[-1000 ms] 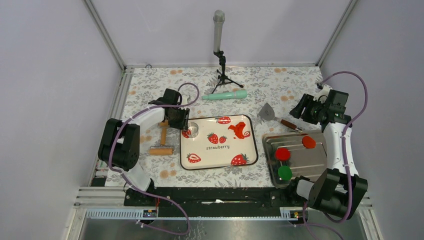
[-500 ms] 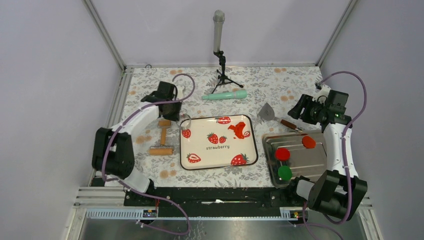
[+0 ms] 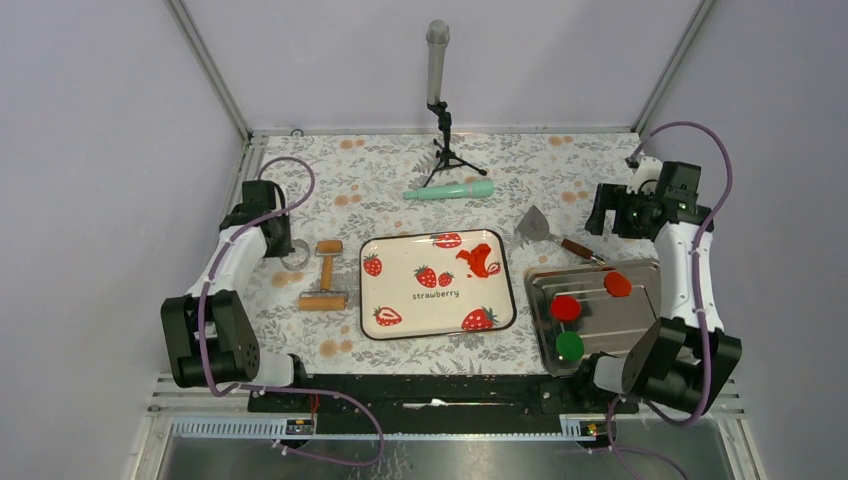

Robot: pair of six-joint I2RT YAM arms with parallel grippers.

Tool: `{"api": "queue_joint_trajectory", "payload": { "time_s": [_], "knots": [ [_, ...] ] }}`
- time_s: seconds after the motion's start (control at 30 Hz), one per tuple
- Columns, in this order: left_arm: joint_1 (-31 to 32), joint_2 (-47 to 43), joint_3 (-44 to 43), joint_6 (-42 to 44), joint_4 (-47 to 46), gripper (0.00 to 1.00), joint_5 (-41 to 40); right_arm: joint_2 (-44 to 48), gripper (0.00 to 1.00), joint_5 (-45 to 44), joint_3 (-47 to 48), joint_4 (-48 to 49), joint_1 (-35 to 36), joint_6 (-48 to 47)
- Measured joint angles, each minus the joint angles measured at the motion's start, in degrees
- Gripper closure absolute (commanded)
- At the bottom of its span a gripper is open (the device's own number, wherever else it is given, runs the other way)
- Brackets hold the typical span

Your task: Roll out the dumpling wrappers from the dough

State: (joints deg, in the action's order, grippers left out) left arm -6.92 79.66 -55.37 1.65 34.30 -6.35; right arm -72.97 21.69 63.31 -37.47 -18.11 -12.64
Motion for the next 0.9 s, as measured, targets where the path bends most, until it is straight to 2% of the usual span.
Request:
{"api": "queue_joint_trajectory", "payload": {
  "time_s": [0.17, 0.2, 0.23, 0.3, 0.43, 0.67, 0.8, 0.83, 0.87, 0.9],
  "knots": [
    [-0.1, 1.0, 2.6, -0.3, 0.5, 1.0, 0.2, -5.9, 0.0, -6.4, 4.6, 0.0, 0.0, 1.9],
    [-0.1, 1.7, 2.6, -0.4, 0.7, 0.97, 0.2, -6.9, 0.0, -7.6, 5.0, -0.1, 0.0, 2.7],
    [-0.2, 2.5, 2.6, -0.6, 0.6, 0.92, 0.3, -7.8, 0.0, -8.5, 5.3, -0.2, 0.0, 3.7],
    [-0.2, 4.2, 2.6, -0.8, 0.7, 0.72, 0.6, -8.9, 0.0, -9.9, 5.6, -0.5, 0.0, 5.2],
    [-0.3, 7.3, 2.3, -0.9, 0.9, 0.53, 1.6, -9.3, 0.0, -10.7, 6.0, -0.8, 0.0, 7.2],
    [-0.3, 8.2, -3.2, -0.7, 3.5, 0.43, 2.1, -10.3, 0.0, -10.5, 13.0, -1.1, 0.0, 9.7],
    [-0.3, 2.4, -6.5, 0.0, 3.1, 0.41, 5.3, -11.8, 0.0, -9.6, 19.2, -1.1, 0.0, 10.8],
    [-0.3, 0.5, -7.1, 0.0, 2.7, 0.37, 6.4, -12.2, 0.0, -9.2, 20.7, -1.0, 0.0, 11.0],
    [-0.3, -1.9, -7.6, -0.1, 1.7, 0.11, 7.8, -12.5, 0.0, -8.8, 21.9, -0.8, 0.0, 11.2],
    [-0.2, -4.7, -8.0, -0.3, 0.1, 0.02, 9.3, -12.9, 0.0, -8.5, 23.3, -0.9, 0.0, 11.7]
  ]
}}
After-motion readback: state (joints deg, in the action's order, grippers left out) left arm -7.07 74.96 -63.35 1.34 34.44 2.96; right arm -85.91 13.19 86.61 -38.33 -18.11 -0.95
